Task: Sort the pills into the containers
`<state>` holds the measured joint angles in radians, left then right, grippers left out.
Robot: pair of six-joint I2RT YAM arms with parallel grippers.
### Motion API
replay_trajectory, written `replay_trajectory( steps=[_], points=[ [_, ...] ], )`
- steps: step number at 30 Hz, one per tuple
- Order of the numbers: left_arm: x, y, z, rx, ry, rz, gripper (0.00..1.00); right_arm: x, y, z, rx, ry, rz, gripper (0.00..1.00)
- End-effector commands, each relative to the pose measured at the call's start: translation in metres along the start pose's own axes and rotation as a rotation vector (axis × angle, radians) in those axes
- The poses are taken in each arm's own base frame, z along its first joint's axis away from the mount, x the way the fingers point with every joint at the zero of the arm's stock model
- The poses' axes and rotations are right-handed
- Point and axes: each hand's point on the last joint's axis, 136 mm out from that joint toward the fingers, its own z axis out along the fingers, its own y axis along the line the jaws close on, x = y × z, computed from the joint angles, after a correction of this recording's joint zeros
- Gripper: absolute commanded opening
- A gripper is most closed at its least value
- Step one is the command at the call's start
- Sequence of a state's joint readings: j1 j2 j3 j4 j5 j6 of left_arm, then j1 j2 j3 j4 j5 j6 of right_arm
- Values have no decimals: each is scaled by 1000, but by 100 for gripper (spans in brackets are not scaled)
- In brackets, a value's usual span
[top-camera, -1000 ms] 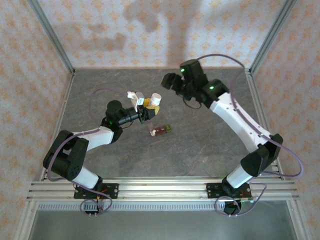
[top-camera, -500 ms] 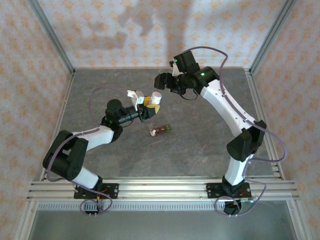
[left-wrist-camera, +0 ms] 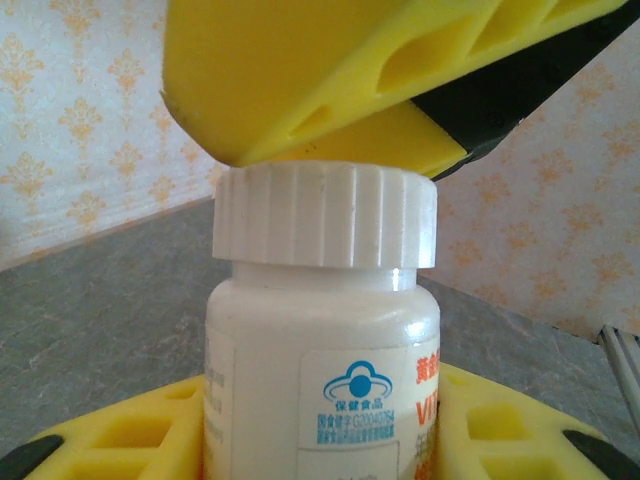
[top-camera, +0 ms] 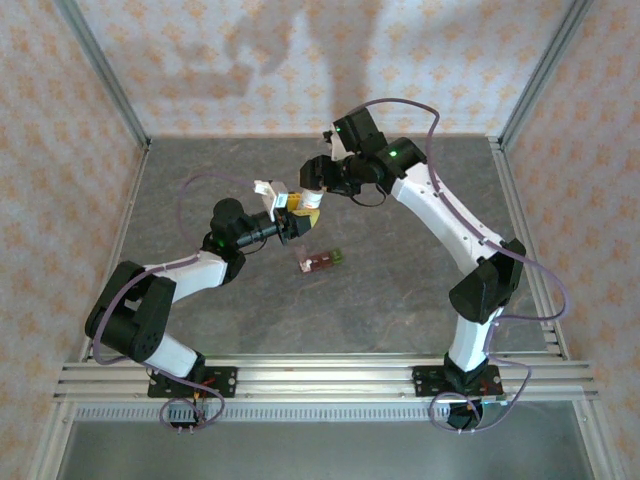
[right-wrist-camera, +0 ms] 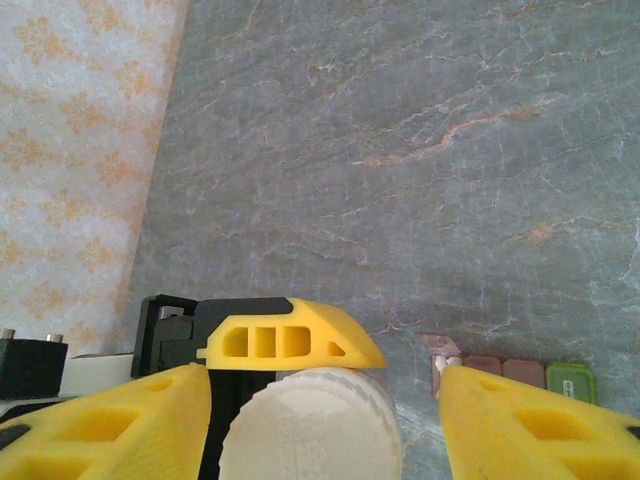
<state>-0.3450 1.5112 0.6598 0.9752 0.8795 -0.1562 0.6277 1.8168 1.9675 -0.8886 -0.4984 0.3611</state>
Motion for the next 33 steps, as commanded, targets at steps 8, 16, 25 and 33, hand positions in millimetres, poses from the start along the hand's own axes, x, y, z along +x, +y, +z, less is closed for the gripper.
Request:
replay_trajectory(
  steps=[8,16,25,33],
  points=[
    [-26,-9,-1,17,-58,64,0,9,1,0,5,29,-12,49],
    [-25,-6,0,5,-60,67,0,13,-6,5,62,-66,149,41],
    [-19,-1,-2,-24,-41,90,0,17,11,4,19,-255,340,49],
    [-17,-4,-2,-11,-39,79,0,-8,4,-44,77,-320,174,74]
  ],
)
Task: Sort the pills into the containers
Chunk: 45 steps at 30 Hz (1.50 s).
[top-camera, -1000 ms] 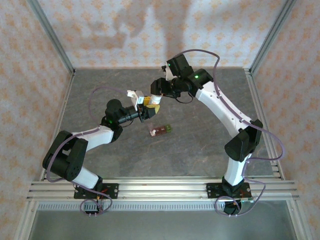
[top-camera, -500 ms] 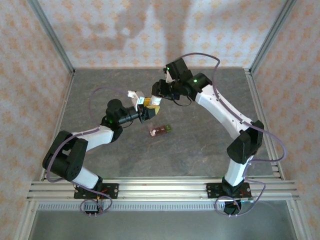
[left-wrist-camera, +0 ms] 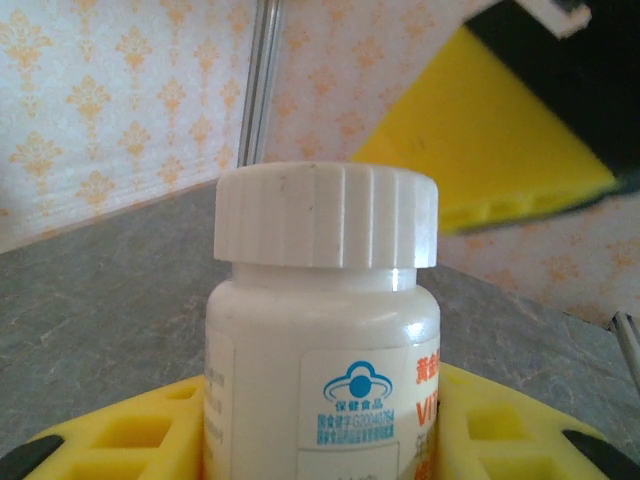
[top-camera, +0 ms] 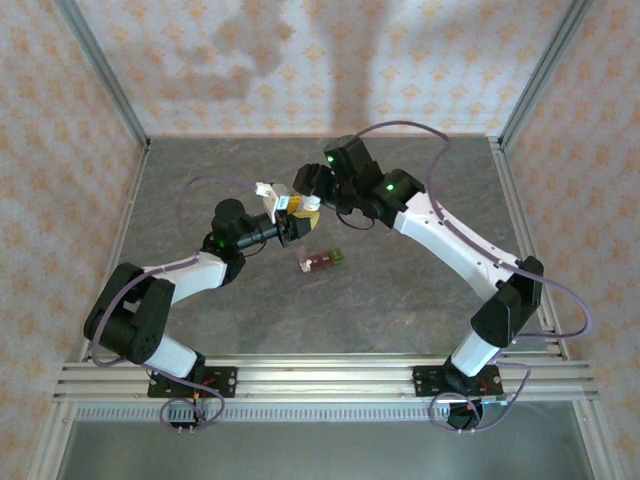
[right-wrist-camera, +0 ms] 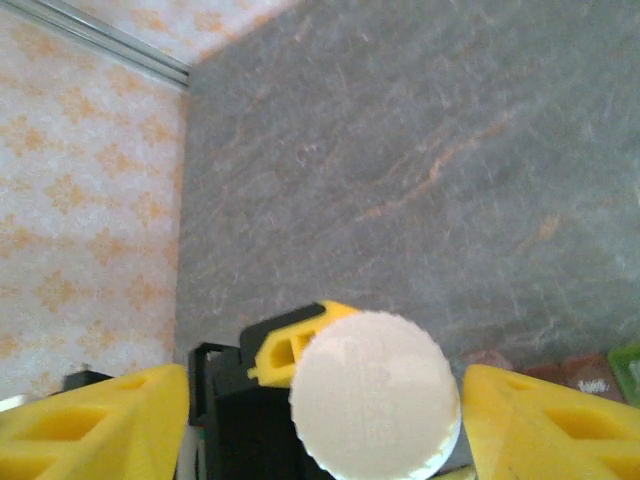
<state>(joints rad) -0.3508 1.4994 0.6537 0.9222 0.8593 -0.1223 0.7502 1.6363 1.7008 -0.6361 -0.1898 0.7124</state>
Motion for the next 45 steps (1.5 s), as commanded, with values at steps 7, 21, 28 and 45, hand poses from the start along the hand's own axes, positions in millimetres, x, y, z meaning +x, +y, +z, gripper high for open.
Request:
replay_trajectory(
  steps=[7,21,28,45],
  points=[
    [-29,-9,-1,37,-83,62,0,-24,-11,-26,-90,86,-304,78],
    [-31,-9,0,40,-92,55,0,7,2,-1,-174,341,-399,74],
    [-32,-8,0,39,-94,57,0,16,-2,6,-163,371,-392,62],
    [-25,3,1,-11,-108,48,0,24,5,15,-10,-32,87,46]
  ],
)
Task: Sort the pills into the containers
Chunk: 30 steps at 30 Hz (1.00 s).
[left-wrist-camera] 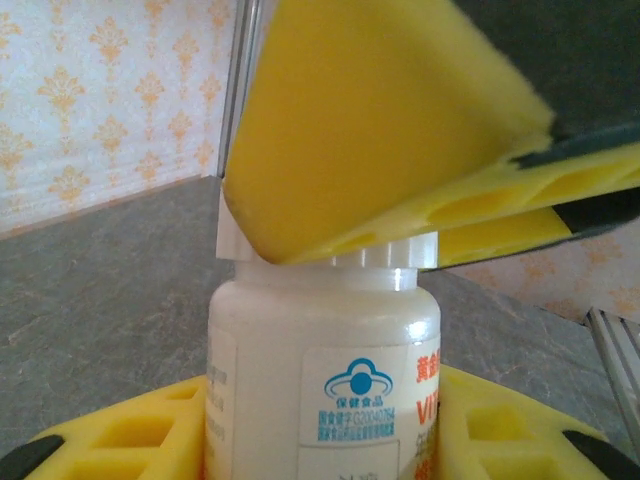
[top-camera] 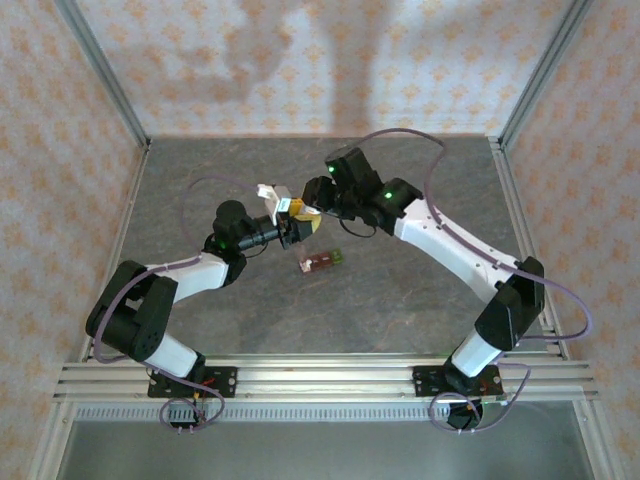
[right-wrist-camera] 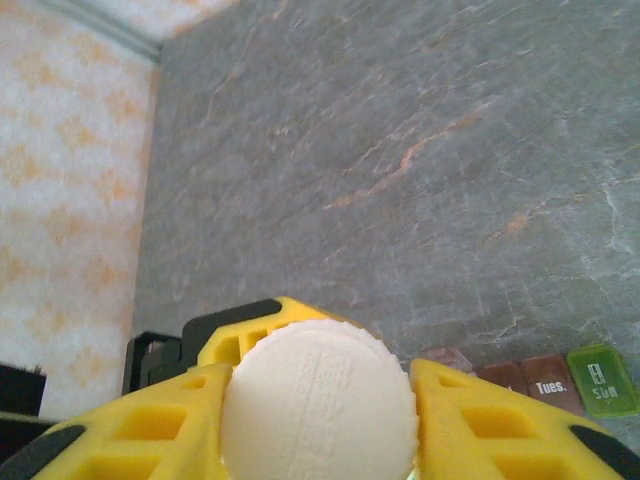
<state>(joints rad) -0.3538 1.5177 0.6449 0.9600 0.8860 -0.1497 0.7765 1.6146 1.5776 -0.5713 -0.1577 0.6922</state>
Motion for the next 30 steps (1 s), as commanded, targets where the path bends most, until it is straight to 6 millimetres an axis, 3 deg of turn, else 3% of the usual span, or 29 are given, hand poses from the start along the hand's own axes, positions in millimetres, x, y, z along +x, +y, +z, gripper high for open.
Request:
replay_trajectory(
  steps=[1,9,16,24,30],
  points=[
    [-27,7,-1,-40,-102,68,0,-2,25,-2,-39,-45,112,48],
    [-21,12,-1,-67,-87,95,0,-43,11,-41,-33,-103,-33,77],
    [-35,35,1,-187,-150,160,0,-77,-9,-59,-46,-168,-109,83],
    [-58,51,22,-180,-203,128,0,-94,15,-49,-108,-179,-337,84],
    [-63,52,29,-155,-219,94,0,-96,18,-28,-116,-168,-349,85]
  ],
)
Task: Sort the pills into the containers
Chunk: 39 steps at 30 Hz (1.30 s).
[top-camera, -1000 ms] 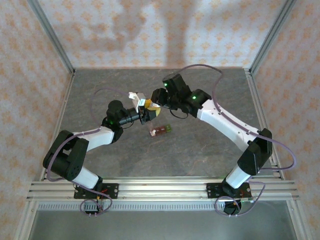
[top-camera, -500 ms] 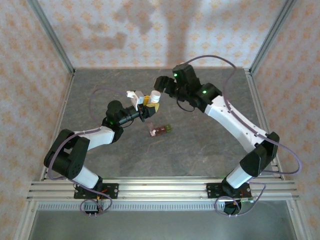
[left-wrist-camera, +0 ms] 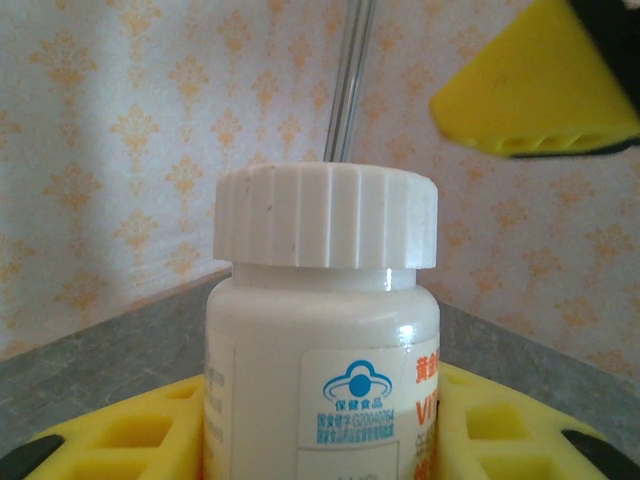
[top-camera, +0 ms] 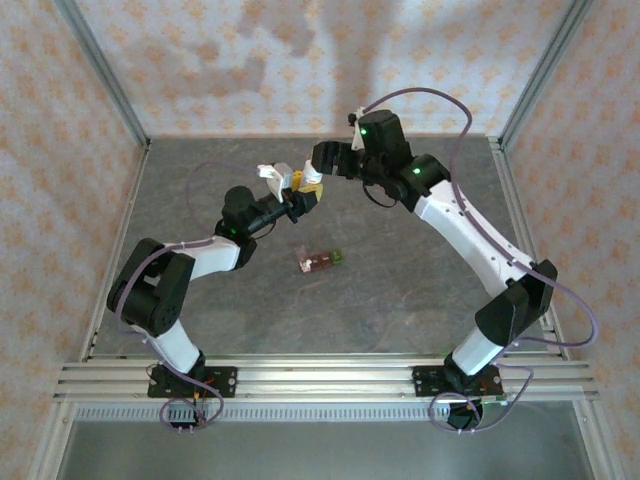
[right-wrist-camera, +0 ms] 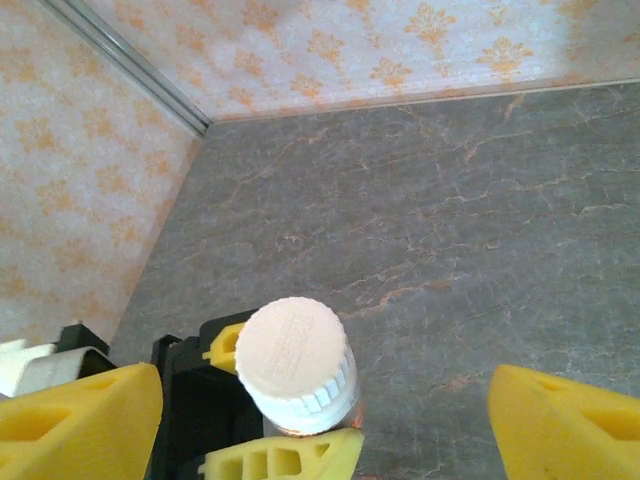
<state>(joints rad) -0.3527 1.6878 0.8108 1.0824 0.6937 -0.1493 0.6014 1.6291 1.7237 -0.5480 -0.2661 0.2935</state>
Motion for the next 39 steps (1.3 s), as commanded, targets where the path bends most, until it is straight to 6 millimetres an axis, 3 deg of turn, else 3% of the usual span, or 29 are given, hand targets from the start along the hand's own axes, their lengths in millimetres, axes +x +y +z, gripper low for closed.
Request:
replay_trajectory(
  steps=[1,7,24,33,39],
  points=[
    [-26,-1,3,14,-85,12,0,-12,11,8,-39,-26,-38,85],
    [-26,-4,2,26,-82,3,0,-11,18,22,-80,-10,-8,84],
    [-29,-7,1,39,-90,-11,0,1,31,39,-109,42,-2,74],
    [-33,-10,-1,45,-98,-12,0,6,30,42,-96,61,-4,51],
    [-36,-11,-2,49,-106,-18,0,17,29,45,-63,65,4,46]
  ],
)
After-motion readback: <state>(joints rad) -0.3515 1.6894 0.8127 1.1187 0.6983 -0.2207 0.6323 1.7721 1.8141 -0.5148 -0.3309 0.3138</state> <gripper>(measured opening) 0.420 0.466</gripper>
